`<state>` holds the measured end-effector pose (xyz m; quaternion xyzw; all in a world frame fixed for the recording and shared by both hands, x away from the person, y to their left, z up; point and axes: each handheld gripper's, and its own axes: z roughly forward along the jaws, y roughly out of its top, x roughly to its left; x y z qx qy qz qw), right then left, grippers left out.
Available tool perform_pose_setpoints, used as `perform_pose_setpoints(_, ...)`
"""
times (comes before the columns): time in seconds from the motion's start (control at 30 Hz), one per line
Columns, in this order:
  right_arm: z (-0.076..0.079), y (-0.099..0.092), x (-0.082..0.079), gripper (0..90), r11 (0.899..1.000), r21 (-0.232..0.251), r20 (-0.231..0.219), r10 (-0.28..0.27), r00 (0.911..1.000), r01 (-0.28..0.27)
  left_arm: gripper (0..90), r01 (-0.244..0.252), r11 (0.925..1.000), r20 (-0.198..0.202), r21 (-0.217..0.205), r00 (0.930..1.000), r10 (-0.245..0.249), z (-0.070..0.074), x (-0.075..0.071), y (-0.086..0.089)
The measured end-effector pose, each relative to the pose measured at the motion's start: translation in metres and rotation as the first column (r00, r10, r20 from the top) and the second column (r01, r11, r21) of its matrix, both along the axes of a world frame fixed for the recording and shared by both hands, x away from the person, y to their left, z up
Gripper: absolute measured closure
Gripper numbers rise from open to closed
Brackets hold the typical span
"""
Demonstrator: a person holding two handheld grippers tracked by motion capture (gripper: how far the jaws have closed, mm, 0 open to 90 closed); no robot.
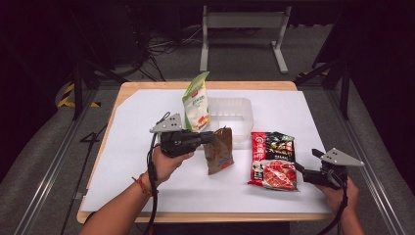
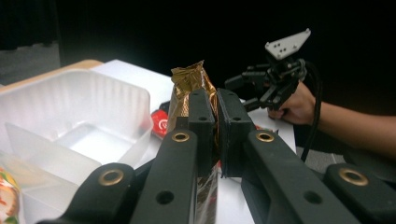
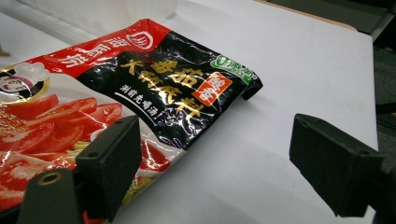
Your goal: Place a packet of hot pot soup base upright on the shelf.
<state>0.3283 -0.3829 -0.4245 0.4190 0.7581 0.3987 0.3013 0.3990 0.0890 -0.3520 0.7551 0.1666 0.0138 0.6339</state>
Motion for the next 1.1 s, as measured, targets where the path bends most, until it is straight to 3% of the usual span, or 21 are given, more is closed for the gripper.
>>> perform_pose_setpoints(0.3,0.0,-0.001,0.0,17.5,1.0,0.0,0.007,-0.003,1.0,0.003,85.9,-0.055,0.9964,-0.002,-0.064,0.9985,0.055,0.009,0.003,0.013)
perform_pose_setpoints(0.53,0.001,0.0,-0.001,17.5,1.0,0.001,0.009,-0.005,1.0,0.005,86.0,-0.128,0.9834,0.011,-0.128,0.9914,0.131,0.027,0.008,0.026)
perform_pose_setpoints(0.8,0.0,-0.002,-0.001,17.3,1.0,0.003,0.004,-0.016,0.9999,0.016,86.1,-0.223,0.963,0.009,-0.151,0.9739,0.227,0.046,0.025,0.023)
perform_pose_setpoints(0.97,0.0,-0.003,-0.002,17.3,1.0,0.007,0.006,-0.021,0.9998,0.021,86.0,-0.292,0.9489,0.015,-0.119,0.955,0.296,0.055,0.041,0.018)
perform_pose_setpoints(1.03,0.0,-0.004,-0.001,17.3,1.0,0.008,0.005,-0.018,0.9998,0.018,86.0,-0.303,0.9464,-0.006,-0.11,0.9524,0.305,0.055,0.047,0.015)
perform_pose_setpoints(1.07,0.0,-0.003,-0.001,17.3,1.0,0.005,0.005,-0.018,0.9998,0.018,86.0,-0.326,0.9413,0.017,-0.086,0.9442,0.329,0.056,0.049,0.012)
perform_pose_setpoints(1.1,0.0,-0.003,-0.001,17.3,1.0,0.004,0.005,-0.018,0.9998,0.018,86.0,-0.335,0.9385,0.023,-0.084,0.941,0.338,0.056,0.052,0.01)
